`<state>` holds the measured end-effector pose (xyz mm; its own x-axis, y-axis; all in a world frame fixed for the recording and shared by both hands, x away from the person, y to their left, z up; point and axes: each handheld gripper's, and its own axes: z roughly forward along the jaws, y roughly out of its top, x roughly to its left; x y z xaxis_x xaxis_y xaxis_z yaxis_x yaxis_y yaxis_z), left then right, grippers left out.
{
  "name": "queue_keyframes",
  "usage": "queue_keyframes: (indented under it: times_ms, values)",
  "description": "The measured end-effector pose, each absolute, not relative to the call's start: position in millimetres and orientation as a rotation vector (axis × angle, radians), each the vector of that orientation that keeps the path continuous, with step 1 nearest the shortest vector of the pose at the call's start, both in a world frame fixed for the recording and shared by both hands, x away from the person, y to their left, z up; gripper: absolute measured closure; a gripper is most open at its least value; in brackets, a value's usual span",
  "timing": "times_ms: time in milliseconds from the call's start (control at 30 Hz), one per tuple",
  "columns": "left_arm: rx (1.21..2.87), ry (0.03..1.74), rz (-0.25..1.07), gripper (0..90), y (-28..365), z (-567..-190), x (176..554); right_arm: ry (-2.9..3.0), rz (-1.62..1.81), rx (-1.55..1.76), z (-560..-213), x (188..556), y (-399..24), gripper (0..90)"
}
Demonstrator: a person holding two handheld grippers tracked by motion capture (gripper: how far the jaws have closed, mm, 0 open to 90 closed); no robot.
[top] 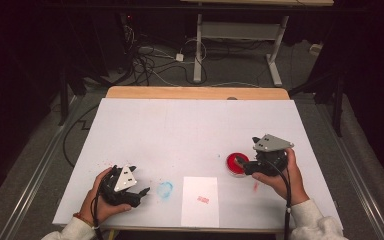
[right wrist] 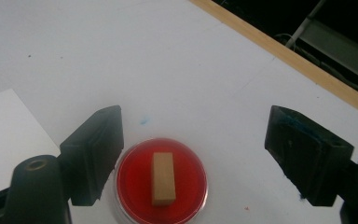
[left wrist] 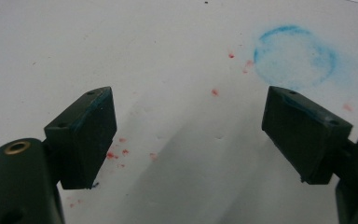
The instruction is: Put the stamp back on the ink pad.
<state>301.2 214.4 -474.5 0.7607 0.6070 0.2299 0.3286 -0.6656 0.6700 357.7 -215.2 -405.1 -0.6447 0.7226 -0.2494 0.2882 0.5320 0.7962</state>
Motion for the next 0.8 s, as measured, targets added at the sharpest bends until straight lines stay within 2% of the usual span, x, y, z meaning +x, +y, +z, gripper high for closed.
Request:
queue_keyframes:
  times_ms: [233,800]
  values:
    - [2.338,0.695,0.59,17.2,214.0,-474.6,301.2,2.142,1.07,0.805,-397.4,348.8,-217.7,22.2]
    - [2.333,0.682,0.608,17.2,214.5,-473.8,301.5,2.064,1.081,0.767,-391.2,326.0,-220.7,19.0]
